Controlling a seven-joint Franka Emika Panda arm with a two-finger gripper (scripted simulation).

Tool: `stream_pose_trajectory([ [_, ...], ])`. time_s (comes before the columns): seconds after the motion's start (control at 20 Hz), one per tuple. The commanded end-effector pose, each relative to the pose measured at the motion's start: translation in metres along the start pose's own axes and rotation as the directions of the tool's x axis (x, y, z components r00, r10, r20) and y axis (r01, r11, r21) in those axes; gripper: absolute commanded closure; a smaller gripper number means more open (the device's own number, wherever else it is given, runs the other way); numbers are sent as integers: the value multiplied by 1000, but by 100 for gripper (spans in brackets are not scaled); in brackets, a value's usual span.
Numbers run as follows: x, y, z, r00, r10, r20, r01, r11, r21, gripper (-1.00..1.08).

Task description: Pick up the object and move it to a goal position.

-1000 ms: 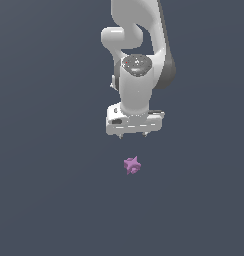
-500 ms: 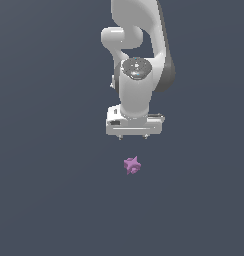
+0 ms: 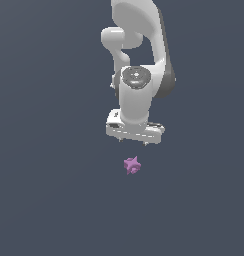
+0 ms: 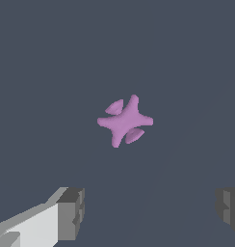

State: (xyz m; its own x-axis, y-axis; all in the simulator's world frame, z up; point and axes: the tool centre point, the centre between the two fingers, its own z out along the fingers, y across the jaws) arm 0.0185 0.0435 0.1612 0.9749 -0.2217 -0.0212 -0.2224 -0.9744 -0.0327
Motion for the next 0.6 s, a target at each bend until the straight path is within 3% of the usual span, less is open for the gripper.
stream_pose_trajectory([
  [0.0, 4, -1, 5, 998, 69, 0, -69, 998, 0, -92],
  [0.25, 11, -2, 14, 979, 204, -1, -204, 979, -1, -92],
  [0.55, 19, -4, 25, 933, 359, -4, -359, 933, -3, -92],
])
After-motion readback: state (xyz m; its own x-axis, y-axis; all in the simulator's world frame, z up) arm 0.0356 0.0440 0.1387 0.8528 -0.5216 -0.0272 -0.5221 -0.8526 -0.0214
